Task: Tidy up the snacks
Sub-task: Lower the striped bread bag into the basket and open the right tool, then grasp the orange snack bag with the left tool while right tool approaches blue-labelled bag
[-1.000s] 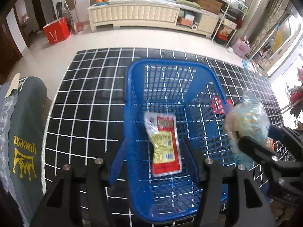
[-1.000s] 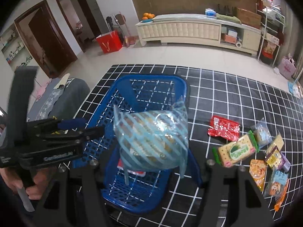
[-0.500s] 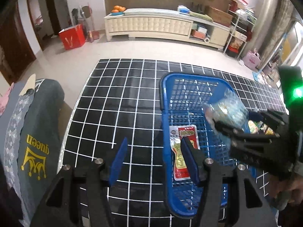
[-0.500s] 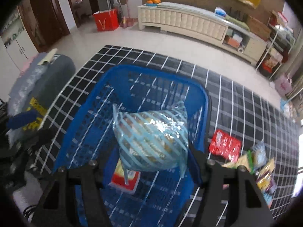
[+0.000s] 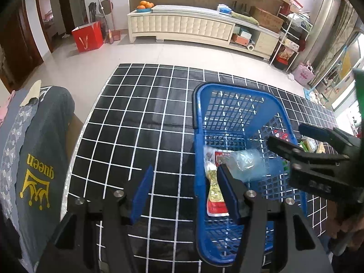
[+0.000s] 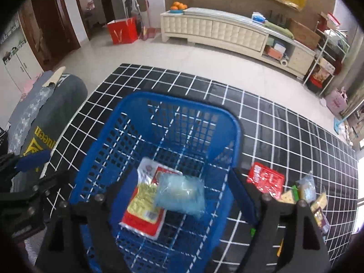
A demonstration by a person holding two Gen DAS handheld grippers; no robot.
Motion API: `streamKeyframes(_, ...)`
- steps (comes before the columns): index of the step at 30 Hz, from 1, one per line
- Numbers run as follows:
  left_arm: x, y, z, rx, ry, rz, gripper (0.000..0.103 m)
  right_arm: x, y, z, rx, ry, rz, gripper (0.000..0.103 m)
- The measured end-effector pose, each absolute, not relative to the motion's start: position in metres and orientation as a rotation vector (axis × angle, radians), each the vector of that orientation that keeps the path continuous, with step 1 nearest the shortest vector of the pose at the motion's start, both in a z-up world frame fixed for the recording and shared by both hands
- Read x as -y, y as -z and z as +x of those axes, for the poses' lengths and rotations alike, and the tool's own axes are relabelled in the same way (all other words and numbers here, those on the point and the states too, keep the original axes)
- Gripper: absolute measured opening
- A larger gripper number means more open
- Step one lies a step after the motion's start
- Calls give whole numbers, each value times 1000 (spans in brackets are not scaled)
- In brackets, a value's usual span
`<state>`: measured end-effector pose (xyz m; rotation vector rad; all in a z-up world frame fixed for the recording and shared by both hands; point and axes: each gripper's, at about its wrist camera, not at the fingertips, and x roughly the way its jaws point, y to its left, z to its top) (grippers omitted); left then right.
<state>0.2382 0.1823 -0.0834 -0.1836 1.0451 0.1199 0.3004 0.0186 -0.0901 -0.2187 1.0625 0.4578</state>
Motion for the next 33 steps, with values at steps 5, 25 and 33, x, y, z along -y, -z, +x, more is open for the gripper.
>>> streamKeyframes(5, -163, 65, 227, -1015, -91, -180, 56, 12, 62, 282, -1038, -444, -179, 84)
streamKeyframes(25, 31, 37, 222, -975, 201, -51, 71, 228, 42, 229, -1027, -186, -7, 85)
streamKeyframes(33, 114, 76, 248, -1073, 302, -37, 72, 311, 80, 223, -1087, -96, 63, 85)
